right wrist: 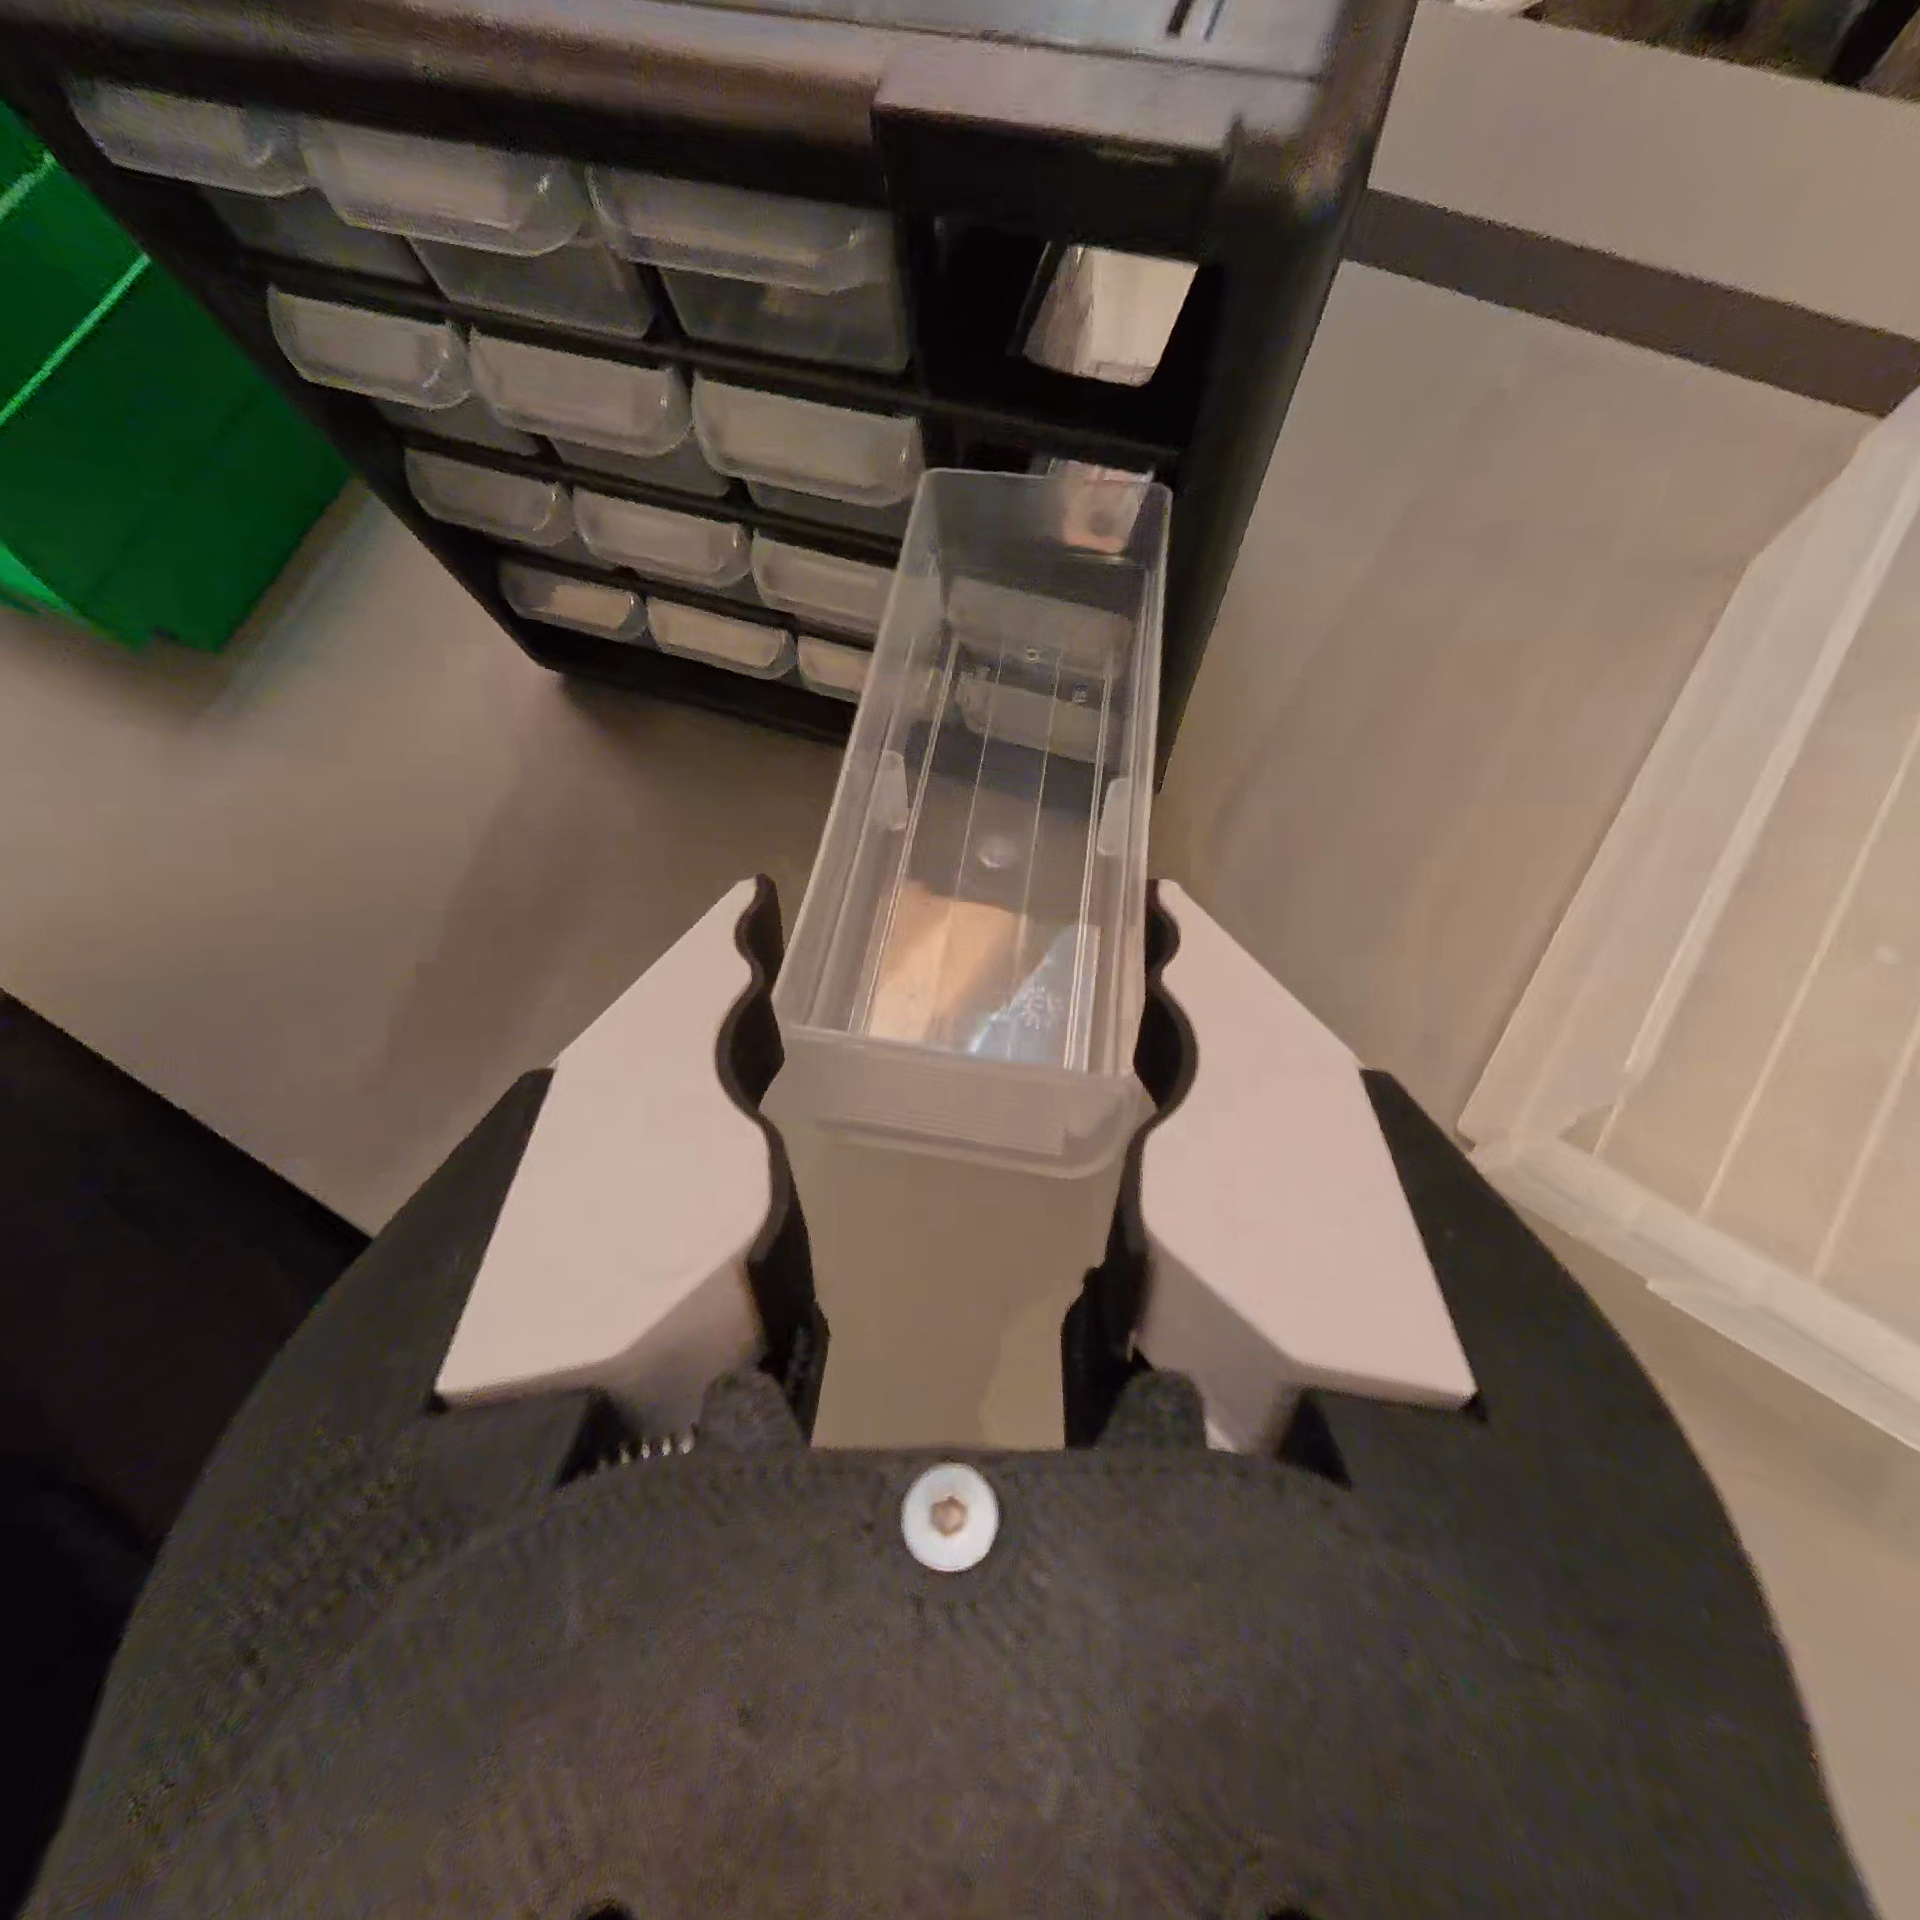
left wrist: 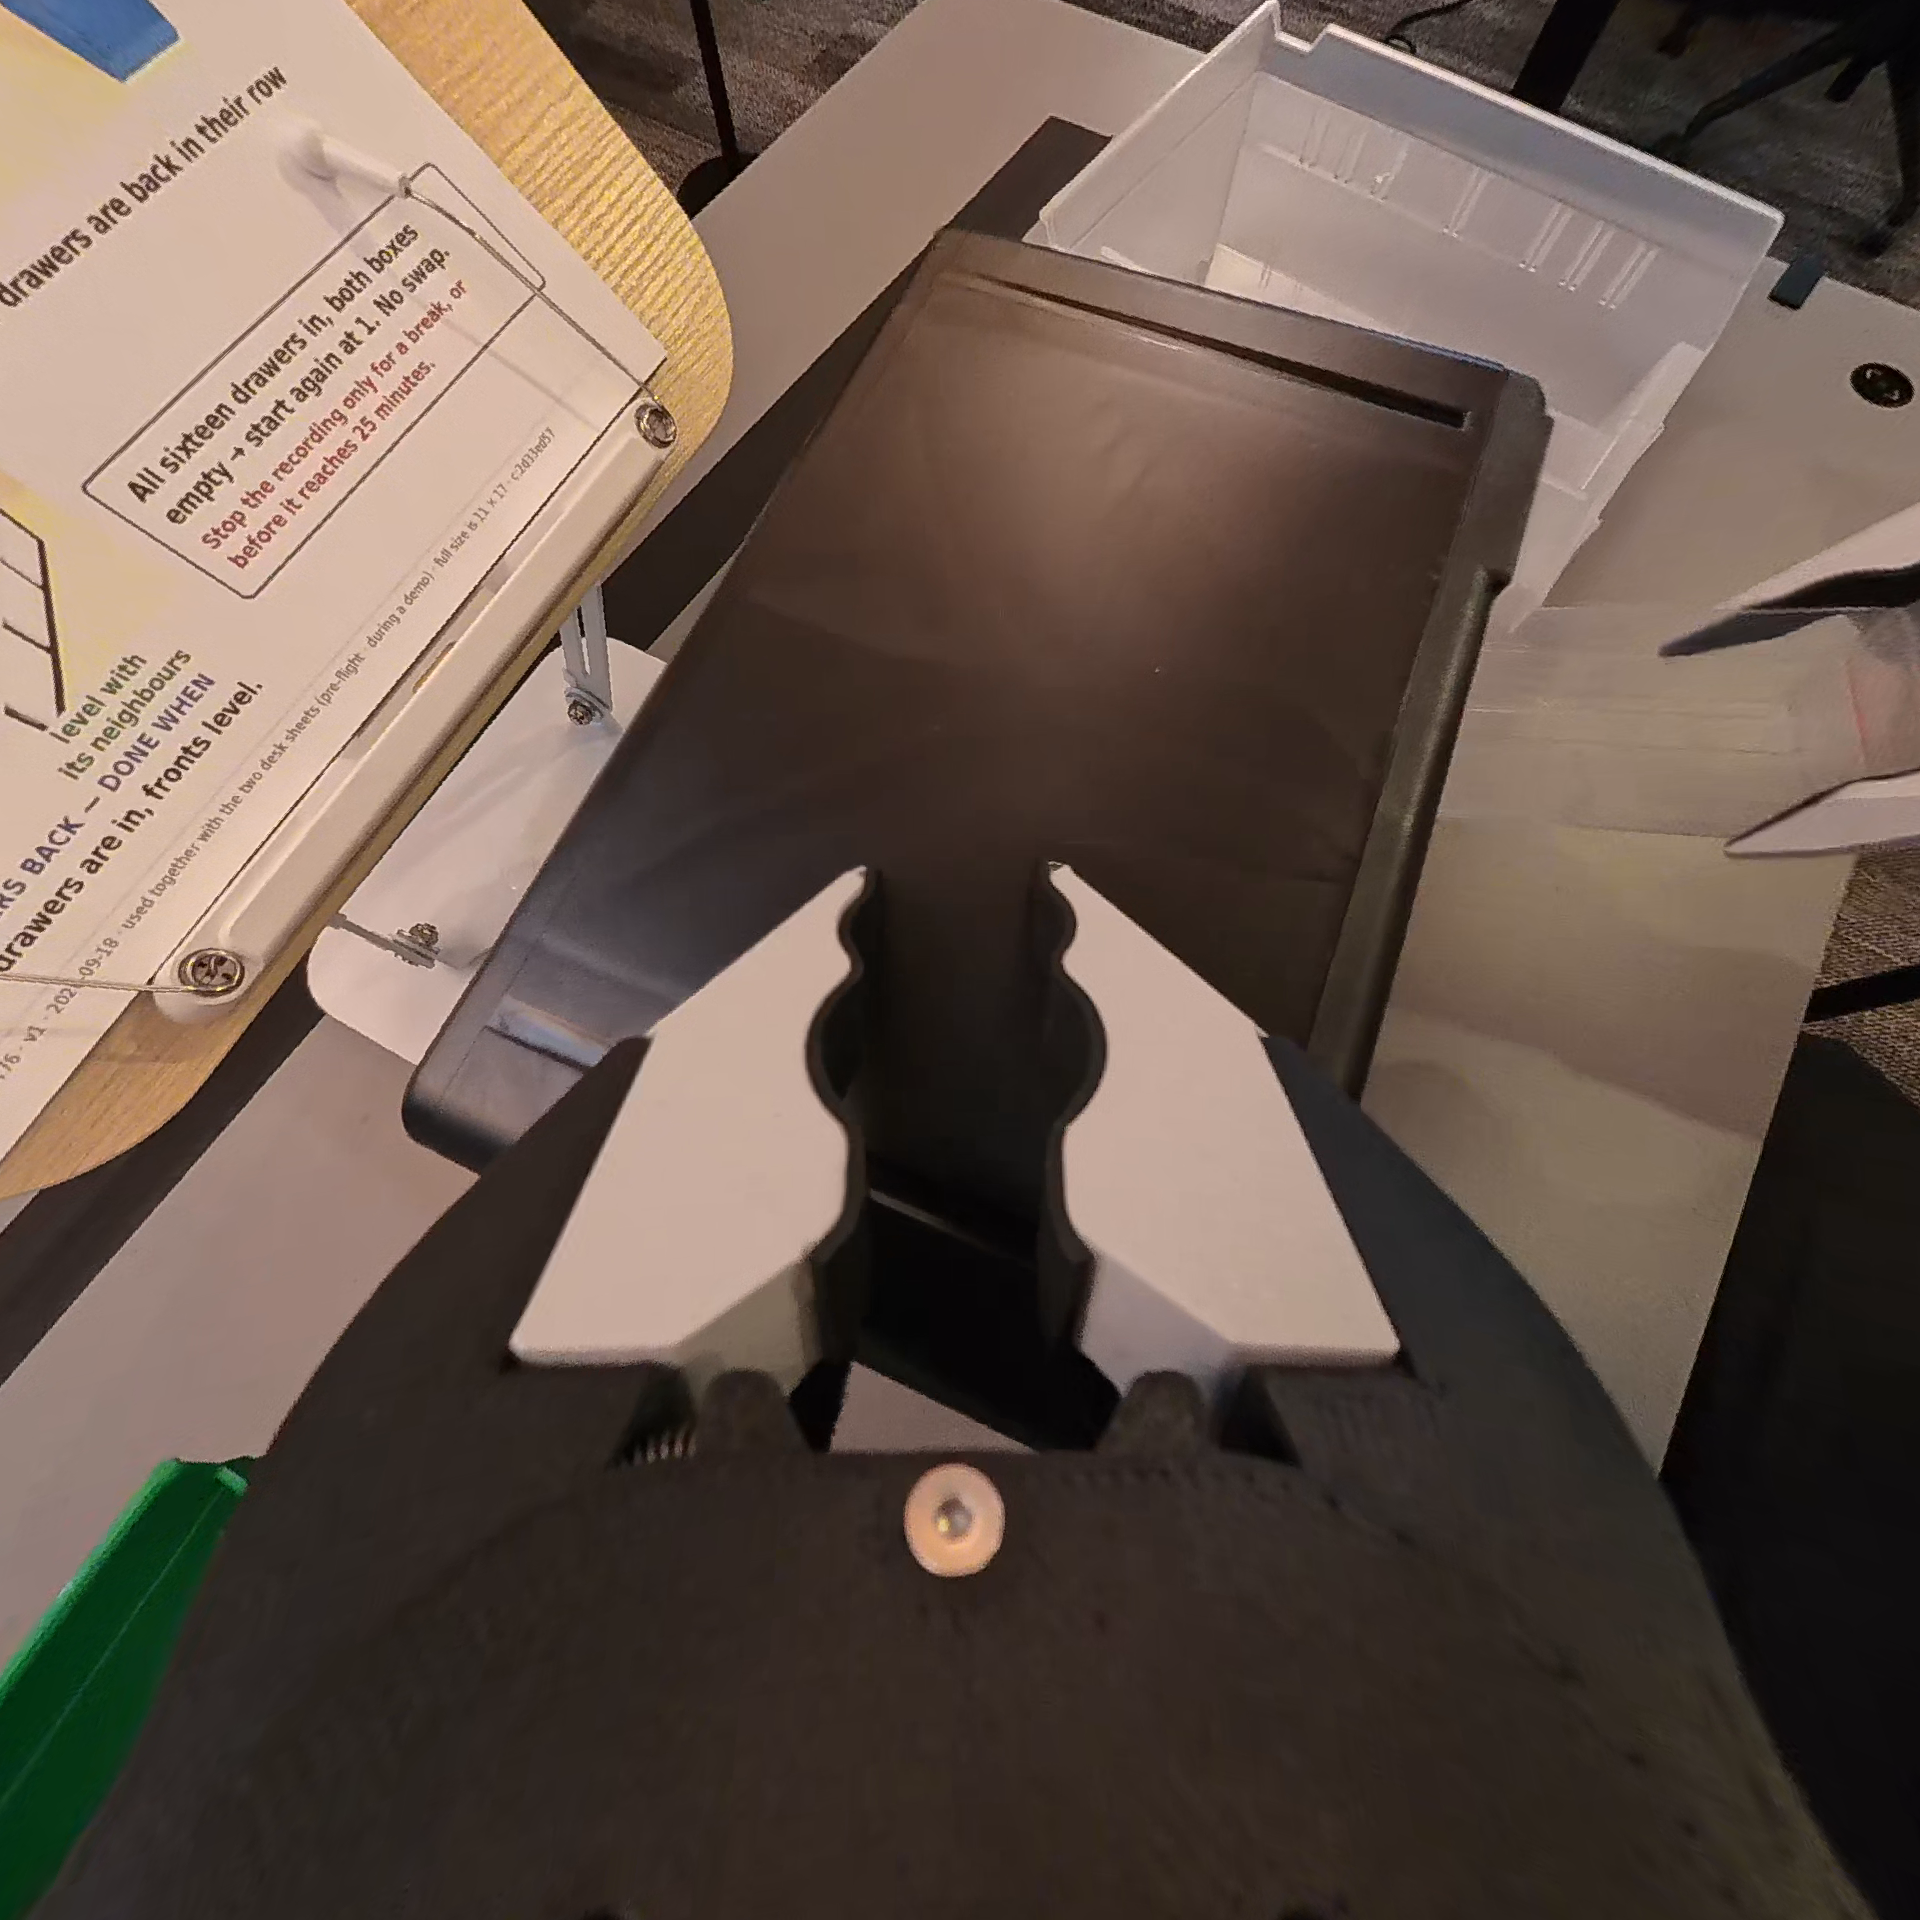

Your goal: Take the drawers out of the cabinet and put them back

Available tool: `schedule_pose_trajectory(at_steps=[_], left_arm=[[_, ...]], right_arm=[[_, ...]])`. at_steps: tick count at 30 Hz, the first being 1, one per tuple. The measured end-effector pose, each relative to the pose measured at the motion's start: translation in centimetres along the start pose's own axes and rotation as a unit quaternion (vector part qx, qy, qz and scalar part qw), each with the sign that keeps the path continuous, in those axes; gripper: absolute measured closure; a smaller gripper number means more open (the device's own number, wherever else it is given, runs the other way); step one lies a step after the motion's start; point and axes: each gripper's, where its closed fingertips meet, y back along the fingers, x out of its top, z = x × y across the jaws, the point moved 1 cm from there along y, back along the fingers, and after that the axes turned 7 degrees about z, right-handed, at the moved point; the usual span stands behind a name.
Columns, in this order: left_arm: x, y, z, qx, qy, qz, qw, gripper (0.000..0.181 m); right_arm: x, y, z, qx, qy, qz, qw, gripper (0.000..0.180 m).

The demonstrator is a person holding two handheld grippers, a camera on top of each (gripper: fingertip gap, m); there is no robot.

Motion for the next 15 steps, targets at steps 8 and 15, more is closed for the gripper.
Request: schedule_pose_trajectory(at_steps=[8,15], left_arm=[[0.0,0.0,0.2,-0.002,-0.002,-0.001,1.000,0.158],[0.0,0.0,0.3,-0.003,-0.003,-0.001,1.000,0.160]], right_arm=[[1.1,-1.4,-0.2,-0.029,0.003,0.052,0.998,0.112],[1.2,-3.8,0.0,-0.056,0.022,0.076,0.995,0.112]])
